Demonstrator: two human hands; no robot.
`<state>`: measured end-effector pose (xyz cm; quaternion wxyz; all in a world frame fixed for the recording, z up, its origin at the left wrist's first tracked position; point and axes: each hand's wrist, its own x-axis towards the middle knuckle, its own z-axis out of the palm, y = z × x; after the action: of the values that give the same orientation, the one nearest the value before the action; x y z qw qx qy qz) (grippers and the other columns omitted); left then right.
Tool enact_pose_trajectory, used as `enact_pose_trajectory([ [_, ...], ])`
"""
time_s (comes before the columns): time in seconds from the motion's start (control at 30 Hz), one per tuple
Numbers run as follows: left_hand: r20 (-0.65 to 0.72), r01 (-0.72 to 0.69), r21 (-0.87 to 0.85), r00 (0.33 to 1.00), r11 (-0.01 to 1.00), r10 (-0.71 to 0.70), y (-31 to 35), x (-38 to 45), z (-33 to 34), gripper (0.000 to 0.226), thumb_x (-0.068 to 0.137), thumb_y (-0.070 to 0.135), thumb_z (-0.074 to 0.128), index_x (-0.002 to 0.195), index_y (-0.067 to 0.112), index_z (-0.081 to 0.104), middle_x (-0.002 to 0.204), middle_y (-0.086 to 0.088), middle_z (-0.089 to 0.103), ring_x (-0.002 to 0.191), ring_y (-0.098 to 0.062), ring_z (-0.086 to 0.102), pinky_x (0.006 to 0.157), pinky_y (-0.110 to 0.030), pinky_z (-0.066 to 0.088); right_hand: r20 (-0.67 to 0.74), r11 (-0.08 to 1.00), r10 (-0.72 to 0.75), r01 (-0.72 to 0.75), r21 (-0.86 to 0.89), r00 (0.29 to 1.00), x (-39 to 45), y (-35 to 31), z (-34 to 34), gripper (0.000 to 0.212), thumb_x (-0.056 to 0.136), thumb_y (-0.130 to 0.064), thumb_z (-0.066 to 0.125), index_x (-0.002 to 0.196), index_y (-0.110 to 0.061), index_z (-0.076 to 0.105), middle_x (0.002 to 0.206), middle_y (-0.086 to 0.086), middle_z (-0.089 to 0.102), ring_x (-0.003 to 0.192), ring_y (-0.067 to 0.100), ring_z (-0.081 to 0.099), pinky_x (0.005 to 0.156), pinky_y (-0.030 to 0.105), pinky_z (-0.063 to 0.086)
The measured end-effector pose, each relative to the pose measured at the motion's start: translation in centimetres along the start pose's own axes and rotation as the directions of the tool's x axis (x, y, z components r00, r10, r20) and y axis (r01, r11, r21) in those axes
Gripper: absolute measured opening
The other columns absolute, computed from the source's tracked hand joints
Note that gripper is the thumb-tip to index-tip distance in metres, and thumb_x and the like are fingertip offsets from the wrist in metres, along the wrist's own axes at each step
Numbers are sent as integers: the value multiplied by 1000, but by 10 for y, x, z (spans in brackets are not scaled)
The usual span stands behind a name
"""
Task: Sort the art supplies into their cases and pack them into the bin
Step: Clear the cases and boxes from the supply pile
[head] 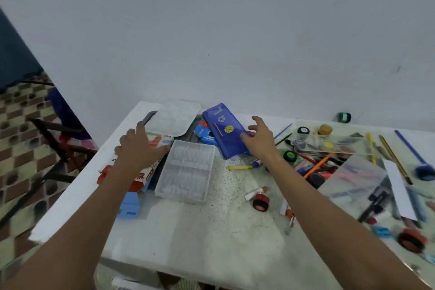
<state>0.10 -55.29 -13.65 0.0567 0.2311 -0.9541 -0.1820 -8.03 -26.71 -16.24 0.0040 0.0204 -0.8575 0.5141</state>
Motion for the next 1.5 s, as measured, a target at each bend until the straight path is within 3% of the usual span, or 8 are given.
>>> enact_pose_trajectory([
  [0.1,5,-188,-166,981,968,192,41,-19,6,99,69,52,72,147,19,21,139,-13,45,125,-34,44,101,-45,39,-28,998,-48,49,43,998,-25,6,-25,61,88,-15,63,142,-16,34,112,3,60,93,17,60,67,17,50],
  [0.2,47,-387,-349,902,853,429,99,-61,23,84,77,31,76,145,16,28,128,0,49,120,-22,49,87,-26,36,-67,998,-64,65,6,996,-55,21,-70,63,87,-15,65,142,-19,35,109,0,63,87,17,61,73,21,50],
  [0.47,333,-471,-467,690,748,643,204,-156,94,100,75,49,73,151,21,15,143,-3,46,125,-17,48,91,-21,37,-306,969,91,-155,-192,948,-104,84,-212,67,83,-18,69,142,-20,36,120,8,60,103,20,56,82,30,45],
  [0.63,473,-513,-345,628,786,618,223,-188,109,123,56,77,69,150,33,3,148,-2,37,130,-22,42,101,-40,42,-253,949,176,-232,-214,951,-99,104,-239,85,80,-21,73,149,-18,24,142,8,46,122,24,51,95,31,44],
  [0.8,504,-526,-186,674,830,540,230,-206,117,130,52,70,74,150,32,-4,149,-5,32,130,-28,38,100,-46,43,-146,962,197,-220,-164,969,-98,109,-242,82,82,-20,72,149,-15,25,144,8,43,120,21,50,89,27,43],
  [1.03,360,-377,-445,755,812,548,238,-208,90,116,63,29,82,149,38,5,131,9,47,97,-11,50,64,-18,45,-191,981,185,-169,101,964,-110,116,-265,82,74,-23,81,142,-19,36,124,11,59,96,17,63,73,26,53],
  [1.23,188,-338,-571,833,748,520,224,-204,73,114,61,13,82,149,36,14,150,7,32,128,-12,42,92,-27,45,-61,936,180,-152,319,982,-127,119,-283,88,70,-17,83,143,-26,35,113,3,59,101,15,62,88,33,49],
  [1.5,99,-221,-691,914,688,393,210,-225,69,96,76,-1,68,149,31,14,128,15,39,106,-12,48,79,-17,46,70,953,68,-86,291,995,-145,117,-260,83,62,-25,88,133,-33,48,118,14,59,106,26,61,93,39,53],
])
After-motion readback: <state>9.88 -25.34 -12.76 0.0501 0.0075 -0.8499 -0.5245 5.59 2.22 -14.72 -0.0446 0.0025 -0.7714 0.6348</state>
